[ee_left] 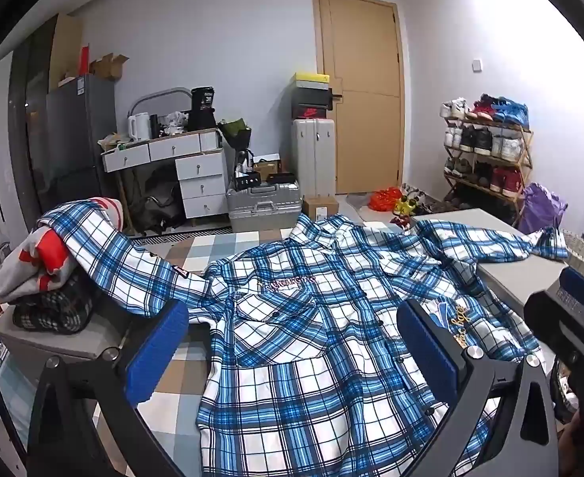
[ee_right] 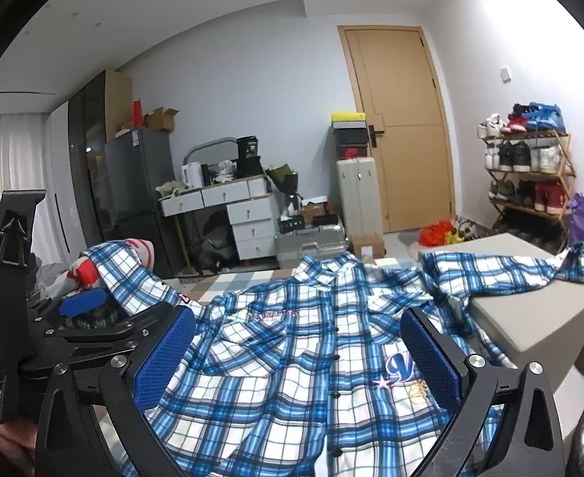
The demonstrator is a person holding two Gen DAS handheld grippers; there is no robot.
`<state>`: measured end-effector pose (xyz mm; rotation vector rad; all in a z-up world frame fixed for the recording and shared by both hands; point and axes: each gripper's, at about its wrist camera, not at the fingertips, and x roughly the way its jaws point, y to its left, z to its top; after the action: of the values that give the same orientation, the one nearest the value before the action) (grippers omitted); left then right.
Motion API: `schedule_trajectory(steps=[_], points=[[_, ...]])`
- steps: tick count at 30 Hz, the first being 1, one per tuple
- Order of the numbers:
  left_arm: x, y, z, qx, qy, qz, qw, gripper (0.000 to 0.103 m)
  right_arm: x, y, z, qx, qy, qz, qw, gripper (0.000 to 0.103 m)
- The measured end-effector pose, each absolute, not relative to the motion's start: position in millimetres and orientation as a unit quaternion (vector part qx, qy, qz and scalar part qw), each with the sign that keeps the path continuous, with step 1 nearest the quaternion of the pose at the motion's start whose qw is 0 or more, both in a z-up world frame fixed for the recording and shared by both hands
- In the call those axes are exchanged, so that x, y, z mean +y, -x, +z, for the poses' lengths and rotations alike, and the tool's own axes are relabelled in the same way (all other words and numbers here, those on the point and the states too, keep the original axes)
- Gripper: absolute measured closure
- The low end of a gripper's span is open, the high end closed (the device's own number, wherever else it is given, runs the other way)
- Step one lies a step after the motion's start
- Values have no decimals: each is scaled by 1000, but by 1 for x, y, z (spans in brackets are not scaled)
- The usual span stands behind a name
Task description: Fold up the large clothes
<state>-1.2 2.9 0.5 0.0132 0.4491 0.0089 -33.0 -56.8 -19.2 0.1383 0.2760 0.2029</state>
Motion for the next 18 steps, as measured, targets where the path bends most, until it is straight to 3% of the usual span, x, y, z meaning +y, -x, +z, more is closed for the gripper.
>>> schedule_trajectory(steps=[18], points=[[11,10,4,206,12,-11,978,1,-39,43,-14,130,-36,124,983,0]])
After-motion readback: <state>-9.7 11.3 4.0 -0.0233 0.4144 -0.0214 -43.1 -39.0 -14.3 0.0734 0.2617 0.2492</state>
